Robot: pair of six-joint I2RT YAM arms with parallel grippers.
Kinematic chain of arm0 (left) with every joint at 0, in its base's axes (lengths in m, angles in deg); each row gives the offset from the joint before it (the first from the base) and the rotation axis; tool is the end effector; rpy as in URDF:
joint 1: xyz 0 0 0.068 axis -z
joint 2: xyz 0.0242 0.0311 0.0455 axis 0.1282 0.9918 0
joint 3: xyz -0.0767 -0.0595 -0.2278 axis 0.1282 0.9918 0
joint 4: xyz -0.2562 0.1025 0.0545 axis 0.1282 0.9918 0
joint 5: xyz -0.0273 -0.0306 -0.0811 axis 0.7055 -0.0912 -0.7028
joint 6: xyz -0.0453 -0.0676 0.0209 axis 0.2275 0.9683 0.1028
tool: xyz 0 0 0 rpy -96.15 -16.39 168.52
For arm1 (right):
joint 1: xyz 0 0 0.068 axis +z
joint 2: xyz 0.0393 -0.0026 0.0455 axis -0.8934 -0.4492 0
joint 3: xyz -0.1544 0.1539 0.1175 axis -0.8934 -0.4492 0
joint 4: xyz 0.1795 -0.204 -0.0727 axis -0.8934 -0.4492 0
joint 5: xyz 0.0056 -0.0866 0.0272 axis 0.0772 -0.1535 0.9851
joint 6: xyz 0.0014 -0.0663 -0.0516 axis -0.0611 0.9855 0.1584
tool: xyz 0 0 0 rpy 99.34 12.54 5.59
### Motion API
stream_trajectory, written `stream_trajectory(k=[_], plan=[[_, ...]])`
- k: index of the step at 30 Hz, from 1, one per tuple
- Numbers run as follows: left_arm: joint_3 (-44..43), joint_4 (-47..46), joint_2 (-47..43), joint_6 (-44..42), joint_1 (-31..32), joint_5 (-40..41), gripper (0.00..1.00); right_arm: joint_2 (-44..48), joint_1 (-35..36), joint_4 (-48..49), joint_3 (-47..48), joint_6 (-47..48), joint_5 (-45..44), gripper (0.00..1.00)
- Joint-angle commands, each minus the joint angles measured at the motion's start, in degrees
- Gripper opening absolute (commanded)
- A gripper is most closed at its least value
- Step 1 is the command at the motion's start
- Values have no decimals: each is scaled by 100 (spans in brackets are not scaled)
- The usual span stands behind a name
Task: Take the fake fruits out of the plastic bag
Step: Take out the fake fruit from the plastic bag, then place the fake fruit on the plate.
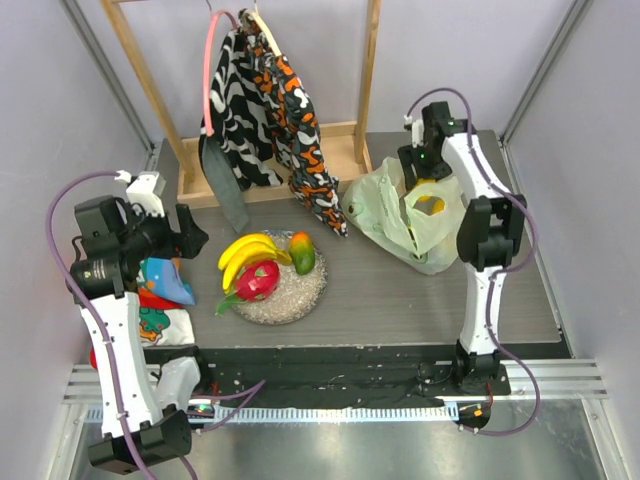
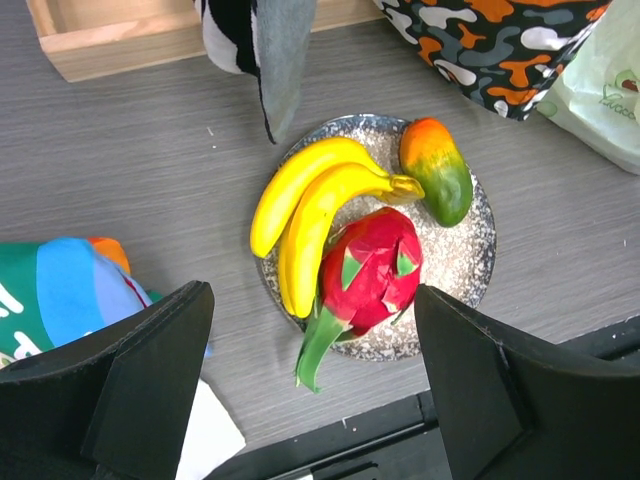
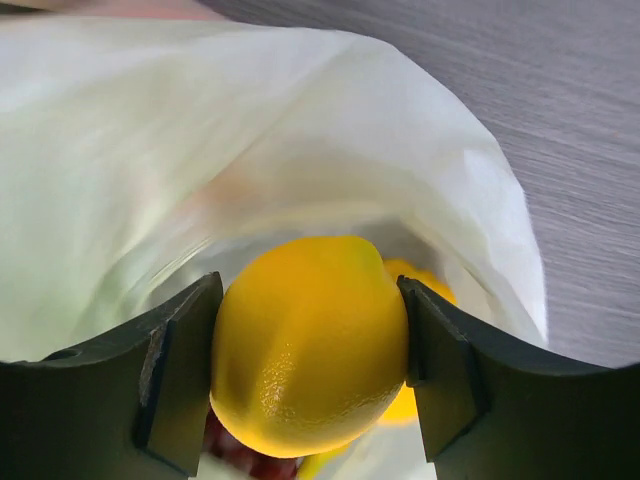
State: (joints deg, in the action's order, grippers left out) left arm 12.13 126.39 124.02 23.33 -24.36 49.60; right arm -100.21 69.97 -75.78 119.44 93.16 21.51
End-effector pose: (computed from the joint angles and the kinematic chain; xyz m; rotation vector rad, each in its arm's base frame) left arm 0.2109 0.0236 0.3611 0.0820 2.1321 -0.3949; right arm 0.5002 0.0567 0.1789 -0.4361 2.6964 -0.0581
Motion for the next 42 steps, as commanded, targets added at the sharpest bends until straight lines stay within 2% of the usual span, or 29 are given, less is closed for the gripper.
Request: stream_trajectory(k=[1,9,10,13,14,17,19,24,27,34,38,42], plan=[[-181,-414,67,137,-41,-174,87,1535,-41,-305,70,206,1132,47],[-93,-863,138,462,-41,-411,87,2783,63,-701,-80,646,2468,45],[-102,-872,138,471,-50,-420,87,2985,368,-832,-167,734,2705,46],[-120,-889,129,480,-41,-472,87,3389,1169,-956,-622,1129,2603,46],[-111,-889,129,480,-41,-482,87,3460,1798,-948,-790,1191,2550,45],[-50,-898,24,480,-41,-491,87,3602,2819,-606,-1599,1236,2199,45],[3,-881,-72,479,-41,-490,87,3506,3165,-291,-2002,973,2084,44],[39,-609,-319,357,-50,-447,87,2743,3807,308,-2224,244,1636,42],[74,-407,-477,164,-41,-377,87,2294,3931,528,-1953,-249,1591,42],[162,-169,-750,23,-41,-245,87,1090,4528,494,-1012,-434,1311,42],[109,-186,-811,31,-41,-192,88,1053,4643,415,-1073,-610,1020,42],[100,-222,-811,93,-41,-165,88,1483,4556,458,-1590,-1022,721,43]])
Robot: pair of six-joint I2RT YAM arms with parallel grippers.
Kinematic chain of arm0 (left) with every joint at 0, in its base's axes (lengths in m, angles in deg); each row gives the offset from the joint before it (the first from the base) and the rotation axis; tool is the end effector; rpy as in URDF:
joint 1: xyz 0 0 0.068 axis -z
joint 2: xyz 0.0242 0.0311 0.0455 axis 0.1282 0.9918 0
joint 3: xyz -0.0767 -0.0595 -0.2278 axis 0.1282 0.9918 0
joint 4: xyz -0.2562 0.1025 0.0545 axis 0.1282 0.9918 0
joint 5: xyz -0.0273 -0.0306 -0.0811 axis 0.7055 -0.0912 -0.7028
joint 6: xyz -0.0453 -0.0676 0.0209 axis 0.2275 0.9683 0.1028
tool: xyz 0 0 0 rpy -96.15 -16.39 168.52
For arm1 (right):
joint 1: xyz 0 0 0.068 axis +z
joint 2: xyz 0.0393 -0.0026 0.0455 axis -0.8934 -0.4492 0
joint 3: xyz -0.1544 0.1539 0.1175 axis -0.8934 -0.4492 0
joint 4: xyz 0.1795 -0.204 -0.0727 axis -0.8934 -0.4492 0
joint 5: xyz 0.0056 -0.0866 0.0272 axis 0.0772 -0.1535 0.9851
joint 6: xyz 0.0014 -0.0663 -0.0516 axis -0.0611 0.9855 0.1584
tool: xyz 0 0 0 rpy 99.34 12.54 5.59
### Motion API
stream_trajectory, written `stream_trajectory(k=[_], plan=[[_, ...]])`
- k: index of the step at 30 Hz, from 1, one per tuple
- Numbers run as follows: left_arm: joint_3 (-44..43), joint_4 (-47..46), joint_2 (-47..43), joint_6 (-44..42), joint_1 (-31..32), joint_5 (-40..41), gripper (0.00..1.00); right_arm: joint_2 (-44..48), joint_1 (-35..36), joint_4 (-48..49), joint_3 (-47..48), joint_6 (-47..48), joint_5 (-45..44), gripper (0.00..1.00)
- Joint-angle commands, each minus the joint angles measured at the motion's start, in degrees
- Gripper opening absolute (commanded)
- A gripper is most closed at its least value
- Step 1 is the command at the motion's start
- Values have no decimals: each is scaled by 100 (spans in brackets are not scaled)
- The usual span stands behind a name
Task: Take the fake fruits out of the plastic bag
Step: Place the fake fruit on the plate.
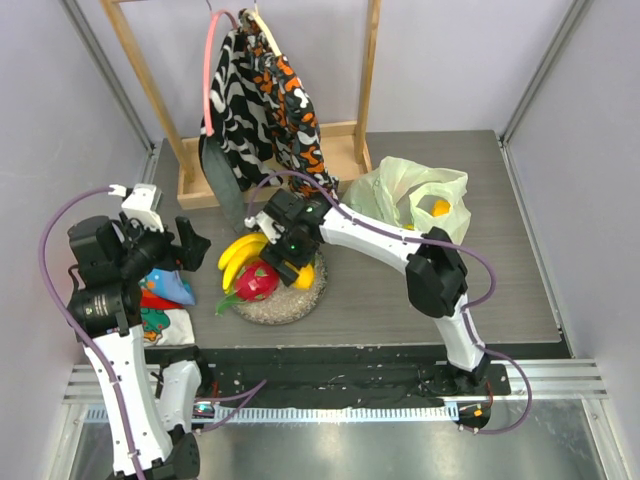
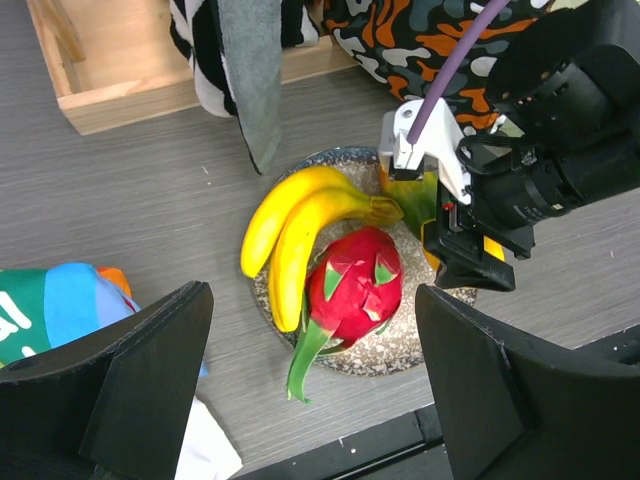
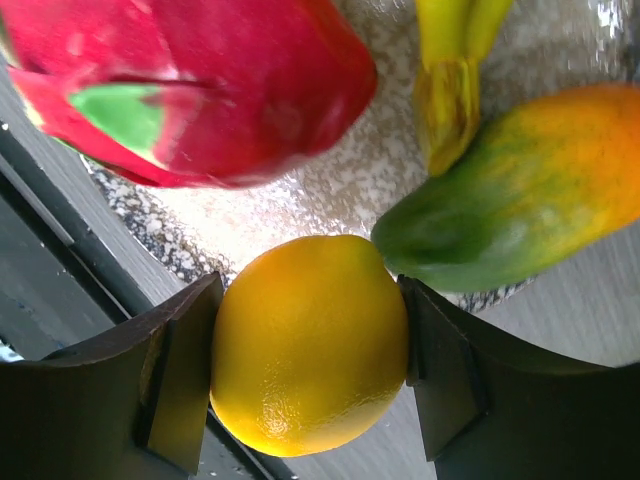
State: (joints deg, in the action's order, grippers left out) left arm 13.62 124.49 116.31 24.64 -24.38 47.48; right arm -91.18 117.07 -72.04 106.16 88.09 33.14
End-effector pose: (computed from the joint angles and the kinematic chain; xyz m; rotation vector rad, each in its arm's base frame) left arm 0.1817 0.0124 0.3803 0.1284 2.0010 -0.3873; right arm 0.2683 0.3883 0.1809 -1.4627 2.3969 0.4597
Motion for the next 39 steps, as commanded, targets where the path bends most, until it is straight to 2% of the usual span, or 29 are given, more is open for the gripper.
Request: stream_trajectory(k=[1,7,11,16,19,20,23,29,34,39], plan=[[-49,-23,-31,-38,-39,38,88,694,-199,163,-550,-855,-433,44],[-40,30,4,-73,-39,38,88,924,-419,234,-1115,-1228,-283,43],[-75,39,65,-82,-39,38,88,643,-454,304,-993,-1298,-240,44],[-145,48,110,-91,-39,90,88,266,-471,348,-843,-1333,-345,50],[-172,83,136,-109,-39,117,88,186,-498,357,-843,-1360,-380,57],[-180,83,145,-117,-39,117,88,159,-506,366,-843,-1386,-371,63],[-154,65,171,-117,-39,117,88,150,-515,383,-852,-1430,-319,73],[-136,-58,259,-73,-39,91,88,185,-542,410,-799,-1456,-249,90],[-163,-93,338,-82,-39,73,88,387,-647,235,-606,-1343,-20,95],[-198,-40,391,-117,-39,82,88,1001,-1086,-415,-342,-633,182,96]])
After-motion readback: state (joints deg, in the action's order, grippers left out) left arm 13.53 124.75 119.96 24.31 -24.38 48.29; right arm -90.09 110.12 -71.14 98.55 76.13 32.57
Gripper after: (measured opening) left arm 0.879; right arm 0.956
